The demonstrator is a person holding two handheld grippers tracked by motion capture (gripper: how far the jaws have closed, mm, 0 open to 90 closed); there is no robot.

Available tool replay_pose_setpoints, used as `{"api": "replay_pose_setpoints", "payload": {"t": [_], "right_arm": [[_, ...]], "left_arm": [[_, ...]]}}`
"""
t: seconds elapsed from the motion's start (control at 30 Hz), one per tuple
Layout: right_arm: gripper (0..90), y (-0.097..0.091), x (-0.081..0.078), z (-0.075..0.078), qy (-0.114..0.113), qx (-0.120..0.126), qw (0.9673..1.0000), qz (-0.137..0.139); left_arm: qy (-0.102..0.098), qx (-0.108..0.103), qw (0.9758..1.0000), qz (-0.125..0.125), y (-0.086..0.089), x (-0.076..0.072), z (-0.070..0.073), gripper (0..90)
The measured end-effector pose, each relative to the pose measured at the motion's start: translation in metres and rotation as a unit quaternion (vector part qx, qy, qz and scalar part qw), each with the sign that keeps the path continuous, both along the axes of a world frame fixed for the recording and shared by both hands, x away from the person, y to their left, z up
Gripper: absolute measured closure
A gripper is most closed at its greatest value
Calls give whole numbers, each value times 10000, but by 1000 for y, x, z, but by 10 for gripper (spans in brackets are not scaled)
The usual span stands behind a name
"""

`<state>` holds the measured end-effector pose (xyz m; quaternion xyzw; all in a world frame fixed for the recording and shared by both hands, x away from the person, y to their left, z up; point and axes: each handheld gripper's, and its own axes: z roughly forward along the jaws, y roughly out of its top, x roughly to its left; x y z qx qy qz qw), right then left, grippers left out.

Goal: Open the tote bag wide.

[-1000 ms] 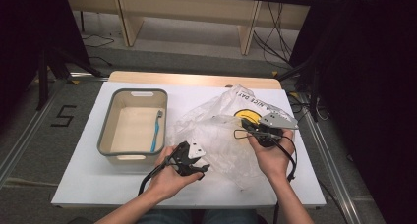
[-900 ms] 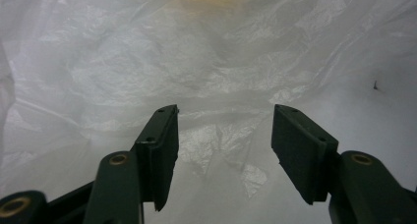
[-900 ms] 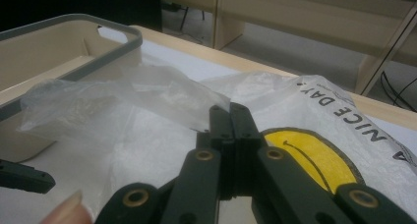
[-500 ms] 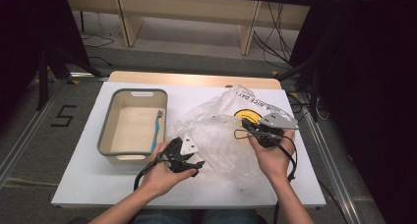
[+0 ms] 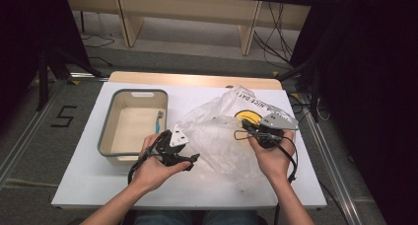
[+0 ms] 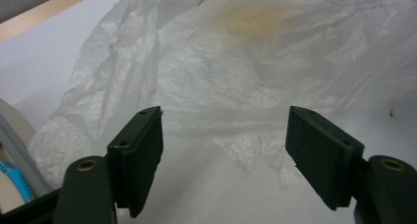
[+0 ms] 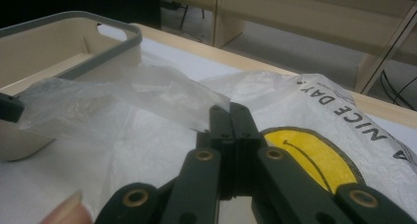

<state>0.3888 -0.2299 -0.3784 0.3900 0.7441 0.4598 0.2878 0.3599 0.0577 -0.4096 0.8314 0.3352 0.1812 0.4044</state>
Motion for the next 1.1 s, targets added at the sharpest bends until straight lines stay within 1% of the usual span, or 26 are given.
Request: {"api": "replay_pose_setpoints", "payload": {"t": [0.13, 0.17, 0.2, 0.3, 0.4, 0.43, 0.53, 0.57, 0.63, 0.67, 0.7, 0.73, 0.97, 1.0, 1.07, 1.1], "right_arm": [[900, 0, 0, 0, 2, -8, 10000, 2], [900, 0, 0, 0, 2, -8, 10000, 2], [900, 0, 0, 0, 7, -9, 10000, 4], [900, 0, 0, 0, 14, -7, 10000, 1], [900, 0, 0, -1, 12, -6, 10000, -3], [900, 0, 0, -1, 12, -6, 10000, -3], [900, 0, 0, -2, 11, -9, 10000, 3], [900, 0, 0, -1, 19, -1, 10000, -5], [900, 0, 0, -1, 18, 12, 10000, -3], [900, 0, 0, -1, 20, 11, 10000, -3], [900, 0, 0, -1, 27, 5, 10000, -10], [900, 0, 0, -2, 26, 2, 10000, -13], [900, 1, 0, -2, 32, 4, 10000, -17], [900, 1, 0, -2, 47, 13, 10000, -19], [900, 1, 0, -2, 45, 11, 10000, -21], [900, 1, 0, -2, 45, 11, 10000, -21]], "left_arm": [[-34, 12, 10000, 62, 3, 2, 1, 242], [-40, 28, 10000, 56, 4, 2, 2, 242], [-55, 26, 10000, 67, 6, 3, 4, 220], [-70, -16, 9999, 94, 8, 4, 5, 202], [-81, -21, 9998, 168, 15, 9, 8, 187], [-81, -21, 9998, 168, 15, 9, 8, 186], [-126, -72, 9995, 269, 23, 12, 13, 184], [-126, -72, 9995, 269, 23, 12, 13, 184], [-79, -120, 9992, 364, 29, 14, 17, 186], [-82, -146, 9990, 418, 31, 15, 17, 189], [-82, -146, 9990, 418, 31, 15, 17, 189], [-83, -167, 9987, 475, 35, 17, 19, 189], [-38, -127, 9980, 620, 44, 21, 19, 190], [-32, -157, 9978, 651, 45, 21, 19, 192], [-40, -173, 9976, 667, 46, 21, 19, 193], [-53, -148, 9977, 660, 47, 22, 20, 193]]}}
